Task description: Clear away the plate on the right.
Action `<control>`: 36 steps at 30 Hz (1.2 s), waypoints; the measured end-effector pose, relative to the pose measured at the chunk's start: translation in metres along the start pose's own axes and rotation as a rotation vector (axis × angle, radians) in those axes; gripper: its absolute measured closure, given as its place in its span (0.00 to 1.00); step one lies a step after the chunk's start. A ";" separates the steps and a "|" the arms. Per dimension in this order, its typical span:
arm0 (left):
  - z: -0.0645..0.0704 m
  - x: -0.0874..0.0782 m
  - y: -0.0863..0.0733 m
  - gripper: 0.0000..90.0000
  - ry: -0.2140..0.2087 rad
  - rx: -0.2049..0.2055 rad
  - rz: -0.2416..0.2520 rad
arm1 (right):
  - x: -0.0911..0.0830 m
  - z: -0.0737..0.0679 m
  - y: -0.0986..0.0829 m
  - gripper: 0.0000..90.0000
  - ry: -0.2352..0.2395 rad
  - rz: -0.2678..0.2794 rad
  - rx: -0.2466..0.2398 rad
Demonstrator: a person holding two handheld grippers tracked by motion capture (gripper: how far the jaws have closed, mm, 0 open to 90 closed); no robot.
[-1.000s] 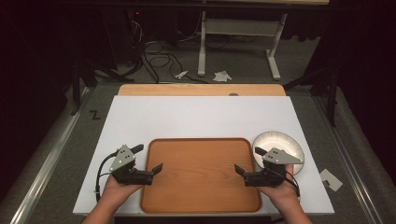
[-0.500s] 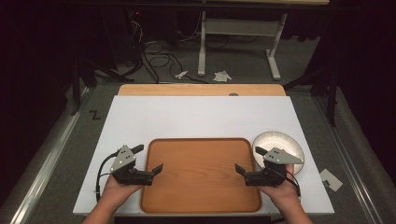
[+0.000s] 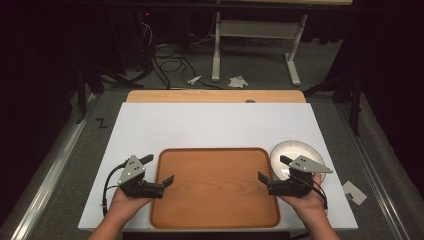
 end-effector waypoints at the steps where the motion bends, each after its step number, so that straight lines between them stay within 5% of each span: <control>1: 0.000 0.000 0.000 0.01 -0.001 0.001 -0.001 | -0.001 0.003 -0.001 0.00 -0.007 -0.001 0.003; 36: -0.001 -0.001 0.001 0.01 0.000 0.003 0.000 | -0.040 0.092 -0.040 0.00 -0.225 -0.067 0.173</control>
Point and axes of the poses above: each handheld gripper's, and its own axes: x roughly forward along the jaws, y roughly out of its top, z roughly to its right, the point moved 6 cm from there along x, roughly forward along the jaws, and after that the axes turned 13 degrees about -x, right-handed, at the moved point
